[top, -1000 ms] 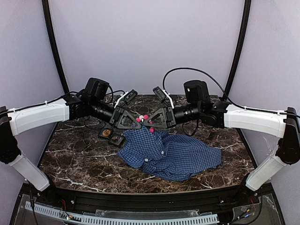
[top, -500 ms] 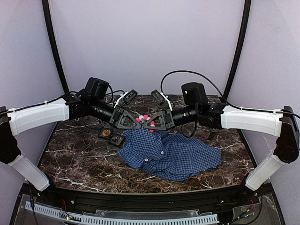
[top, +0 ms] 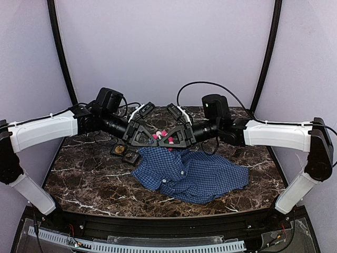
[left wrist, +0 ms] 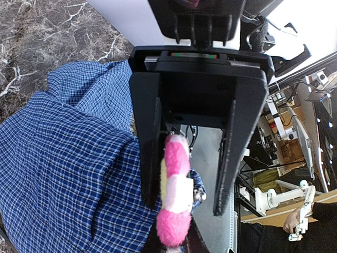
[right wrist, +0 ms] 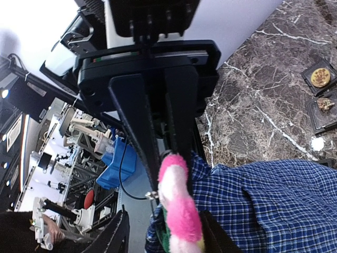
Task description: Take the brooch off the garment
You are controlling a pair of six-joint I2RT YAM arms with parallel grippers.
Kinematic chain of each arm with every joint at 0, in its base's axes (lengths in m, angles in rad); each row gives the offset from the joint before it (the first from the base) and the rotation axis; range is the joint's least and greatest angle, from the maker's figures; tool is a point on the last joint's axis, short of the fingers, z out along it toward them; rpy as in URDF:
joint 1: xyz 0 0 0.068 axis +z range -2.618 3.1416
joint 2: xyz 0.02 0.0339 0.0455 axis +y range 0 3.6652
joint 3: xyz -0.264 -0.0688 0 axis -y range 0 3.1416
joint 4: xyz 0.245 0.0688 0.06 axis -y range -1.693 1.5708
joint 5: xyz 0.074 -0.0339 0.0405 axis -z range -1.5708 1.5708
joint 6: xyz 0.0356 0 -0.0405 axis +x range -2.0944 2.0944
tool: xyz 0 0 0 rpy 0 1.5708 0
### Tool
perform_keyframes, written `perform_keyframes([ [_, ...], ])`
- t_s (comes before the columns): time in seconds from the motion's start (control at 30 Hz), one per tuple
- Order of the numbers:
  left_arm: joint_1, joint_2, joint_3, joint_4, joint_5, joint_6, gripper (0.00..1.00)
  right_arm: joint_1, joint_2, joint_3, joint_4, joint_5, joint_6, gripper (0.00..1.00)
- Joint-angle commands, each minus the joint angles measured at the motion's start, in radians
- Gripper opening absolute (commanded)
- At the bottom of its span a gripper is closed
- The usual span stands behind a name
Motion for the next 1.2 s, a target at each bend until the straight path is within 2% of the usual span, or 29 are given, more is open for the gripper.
perform_keyframes([
  [0.0, -0.006, -0.041, 0.031, 0.000, 0.007, 0.022, 0.01, -0.001, 0.003, -0.009, 0.107, -0.069, 0.051, 0.45],
  [0.13, -0.007, -0.043, 0.029, -0.003, 0.012, 0.024, 0.01, -0.015, -0.009, -0.045, 0.206, -0.094, 0.116, 0.45],
  [0.37, -0.007, -0.049, 0.032, 0.004, 0.018, 0.022, 0.01, -0.018, -0.007, -0.069, 0.301, -0.142, 0.184, 0.35],
  [0.53, -0.009, -0.051, 0.033, 0.002, 0.018, 0.023, 0.01, -0.018, 0.000, -0.064, 0.312, -0.157, 0.193, 0.30],
  [0.97, -0.024, -0.053, 0.041, -0.021, 0.006, 0.047, 0.01, -0.019, 0.025, -0.071, 0.412, -0.198, 0.281, 0.29],
  [1.17, -0.029, -0.052, 0.049, -0.041, -0.006, 0.062, 0.01, -0.018, 0.035, -0.069, 0.395, -0.195, 0.284, 0.23],
])
